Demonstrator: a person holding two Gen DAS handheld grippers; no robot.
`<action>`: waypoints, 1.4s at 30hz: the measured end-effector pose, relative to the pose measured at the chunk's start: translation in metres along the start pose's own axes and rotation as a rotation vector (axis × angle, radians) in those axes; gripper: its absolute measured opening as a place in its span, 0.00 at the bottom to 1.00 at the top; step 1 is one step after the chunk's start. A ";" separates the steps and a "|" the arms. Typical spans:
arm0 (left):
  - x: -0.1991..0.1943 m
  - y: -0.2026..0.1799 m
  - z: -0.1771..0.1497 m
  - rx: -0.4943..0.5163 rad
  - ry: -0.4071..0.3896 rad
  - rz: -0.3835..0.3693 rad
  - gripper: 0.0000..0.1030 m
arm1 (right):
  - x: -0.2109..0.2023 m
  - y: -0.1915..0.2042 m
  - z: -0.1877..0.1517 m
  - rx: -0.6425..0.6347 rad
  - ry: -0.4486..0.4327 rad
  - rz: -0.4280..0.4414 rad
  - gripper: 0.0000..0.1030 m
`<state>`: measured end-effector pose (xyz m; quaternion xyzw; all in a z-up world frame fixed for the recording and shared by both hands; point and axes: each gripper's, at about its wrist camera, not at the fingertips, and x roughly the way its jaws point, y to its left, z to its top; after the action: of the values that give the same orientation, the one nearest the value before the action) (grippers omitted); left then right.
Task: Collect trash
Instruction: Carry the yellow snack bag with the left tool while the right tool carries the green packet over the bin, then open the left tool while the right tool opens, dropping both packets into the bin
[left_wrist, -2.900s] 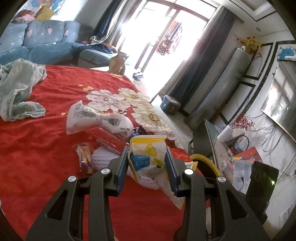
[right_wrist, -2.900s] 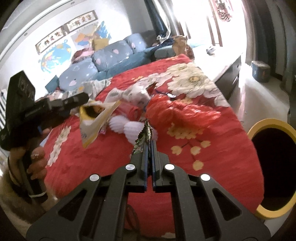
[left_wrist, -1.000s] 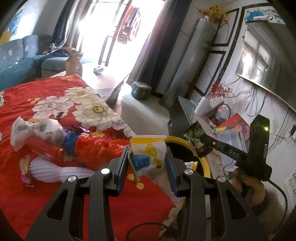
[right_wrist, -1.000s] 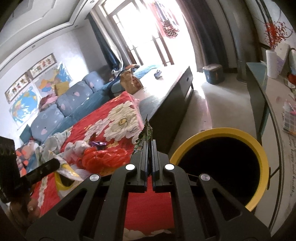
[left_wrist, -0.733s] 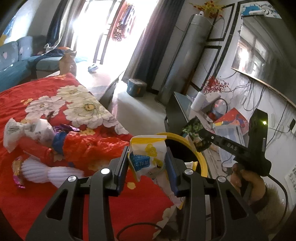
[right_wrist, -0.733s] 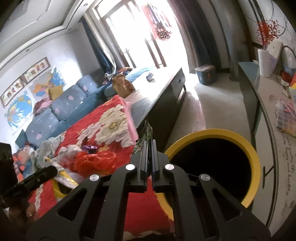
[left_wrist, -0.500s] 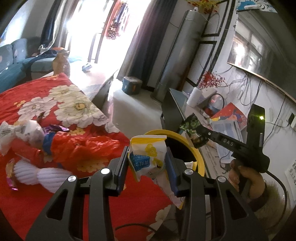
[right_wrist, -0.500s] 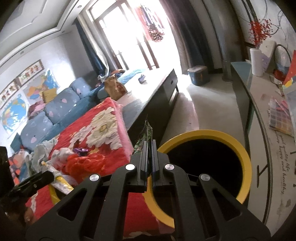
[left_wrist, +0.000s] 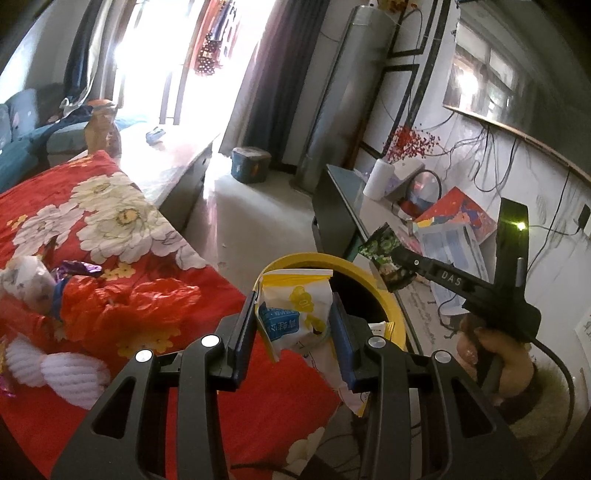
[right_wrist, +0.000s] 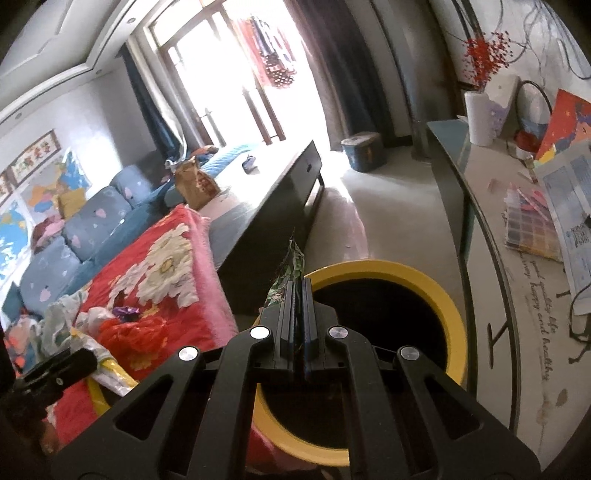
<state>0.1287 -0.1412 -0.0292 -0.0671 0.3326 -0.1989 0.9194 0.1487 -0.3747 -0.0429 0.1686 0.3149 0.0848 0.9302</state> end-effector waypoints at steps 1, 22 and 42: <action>0.003 -0.002 0.000 0.003 0.004 0.000 0.35 | 0.000 -0.002 0.000 0.002 -0.001 -0.005 0.01; 0.065 -0.022 0.003 0.061 0.063 0.026 0.35 | 0.016 -0.041 -0.008 0.103 0.047 -0.053 0.03; 0.056 -0.009 0.004 0.002 0.040 0.019 0.91 | 0.009 -0.031 -0.008 0.093 0.022 -0.070 0.54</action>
<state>0.1675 -0.1728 -0.0565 -0.0593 0.3512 -0.1918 0.9145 0.1526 -0.3988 -0.0658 0.1995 0.3342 0.0394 0.9203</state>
